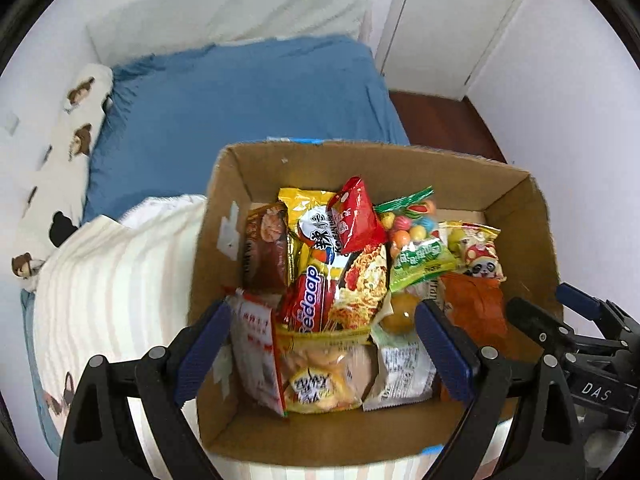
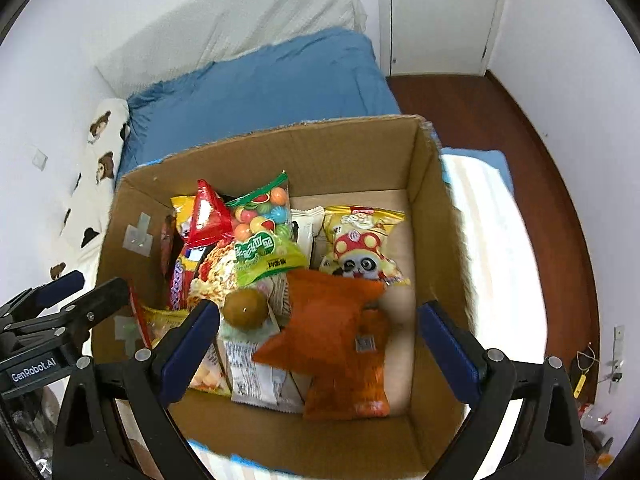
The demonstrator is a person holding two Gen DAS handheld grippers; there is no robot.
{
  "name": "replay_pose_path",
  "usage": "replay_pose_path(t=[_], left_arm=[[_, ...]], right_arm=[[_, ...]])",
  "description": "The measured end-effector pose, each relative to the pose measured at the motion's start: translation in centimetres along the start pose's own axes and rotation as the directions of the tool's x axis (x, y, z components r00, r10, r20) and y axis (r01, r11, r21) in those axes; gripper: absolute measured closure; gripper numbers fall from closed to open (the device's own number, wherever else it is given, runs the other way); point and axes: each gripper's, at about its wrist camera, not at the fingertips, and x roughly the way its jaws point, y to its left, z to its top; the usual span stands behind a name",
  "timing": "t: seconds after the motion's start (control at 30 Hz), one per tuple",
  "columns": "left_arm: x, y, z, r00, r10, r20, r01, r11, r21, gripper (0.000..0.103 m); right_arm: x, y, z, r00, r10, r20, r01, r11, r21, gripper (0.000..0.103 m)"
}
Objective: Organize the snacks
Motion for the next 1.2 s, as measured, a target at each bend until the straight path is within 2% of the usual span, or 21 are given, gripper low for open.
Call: replay_pose_path(t=[0.2, 0.5, 0.77, 0.93, 1.07, 1.2], left_arm=[[-4.8, -0.9, -3.5, 0.994, 0.016, 0.112, -0.017, 1.000, 0.009, 0.009], [-12.0, -2.2, -10.7, 0.967, 0.023, 0.252, -0.031, 0.999, 0.025, 0.009], [-17.7, -2.8, -17.3, 0.944, 0.027, 0.330, -0.035, 0.999, 0.019, 0.009], [-20.7, -3.4, -20.9, 0.926, 0.049, 0.374, -0.066, 0.997, 0.031, 0.009], [-22.4, -3.6, -22.7, 0.909, 0.069, 0.411, -0.089, 0.996, 0.030, 0.009], [-24.0, -3.7, -23.9, 0.897, 0.078, 0.435, -0.096, 0.995, 0.018, 0.009]], right_arm=[[-5.3, 0.0, -3.5, 0.994, -0.004, 0.105, 0.008, 0.999, -0.034, 0.001], [-13.7, 1.0, -10.6, 0.968, 0.008, 0.250, 0.015, 0.996, -0.091, 0.000], [-20.7, 1.1, -17.4, 0.942, 0.047, 0.332, -0.010, 0.994, -0.113, 0.000], [-24.7, 1.0, -21.2, 0.920, 0.050, 0.389, -0.004, 0.993, -0.120, 0.000], [-27.4, 0.8, -23.1, 0.900, 0.043, 0.433, 0.008, 0.993, -0.115, 0.000], [-29.3, 0.6, -24.3, 0.890, 0.046, 0.454, 0.005, 0.994, -0.110, 0.000]])
